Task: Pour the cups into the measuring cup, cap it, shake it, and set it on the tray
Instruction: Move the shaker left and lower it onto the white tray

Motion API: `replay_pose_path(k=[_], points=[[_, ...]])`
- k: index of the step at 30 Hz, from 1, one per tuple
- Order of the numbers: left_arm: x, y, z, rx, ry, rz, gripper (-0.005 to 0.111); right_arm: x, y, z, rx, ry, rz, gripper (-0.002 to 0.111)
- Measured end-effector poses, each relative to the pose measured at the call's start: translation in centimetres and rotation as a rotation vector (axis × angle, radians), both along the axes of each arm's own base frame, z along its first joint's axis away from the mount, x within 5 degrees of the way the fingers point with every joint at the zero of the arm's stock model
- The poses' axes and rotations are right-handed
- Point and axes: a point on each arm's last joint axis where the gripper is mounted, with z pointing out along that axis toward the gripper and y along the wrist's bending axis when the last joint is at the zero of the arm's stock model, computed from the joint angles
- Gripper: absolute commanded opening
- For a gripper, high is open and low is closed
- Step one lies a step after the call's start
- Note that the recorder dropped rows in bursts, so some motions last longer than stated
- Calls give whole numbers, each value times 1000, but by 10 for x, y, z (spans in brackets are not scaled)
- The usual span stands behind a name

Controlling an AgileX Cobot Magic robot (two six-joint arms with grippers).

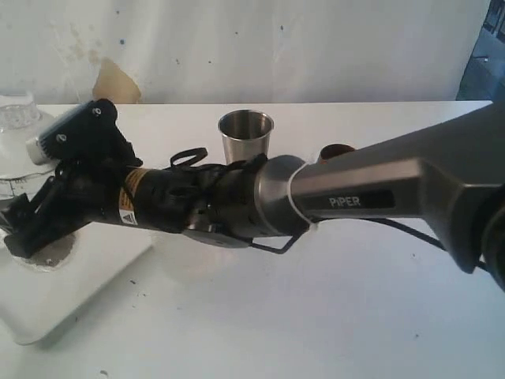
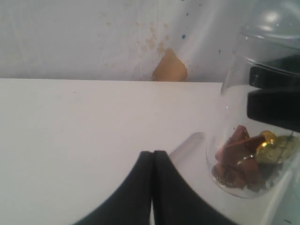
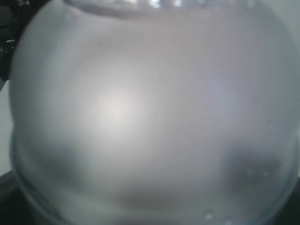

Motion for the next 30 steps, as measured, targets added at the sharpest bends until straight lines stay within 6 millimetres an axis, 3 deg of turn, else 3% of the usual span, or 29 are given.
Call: replay_pose_path(k=[8,19,25,30], points=[[0,0,0,0,0,0,0,12,25,19,-64,1,-12,0],[0,0,0,0,0,0,0,12,29,1,-207,23,-74,2],[0,0,0,0,0,0,0,7,33,7,-139,-1,-14,26],[0,0,0,0,0,0,0,8,34,-2,-153,11,-15,56]])
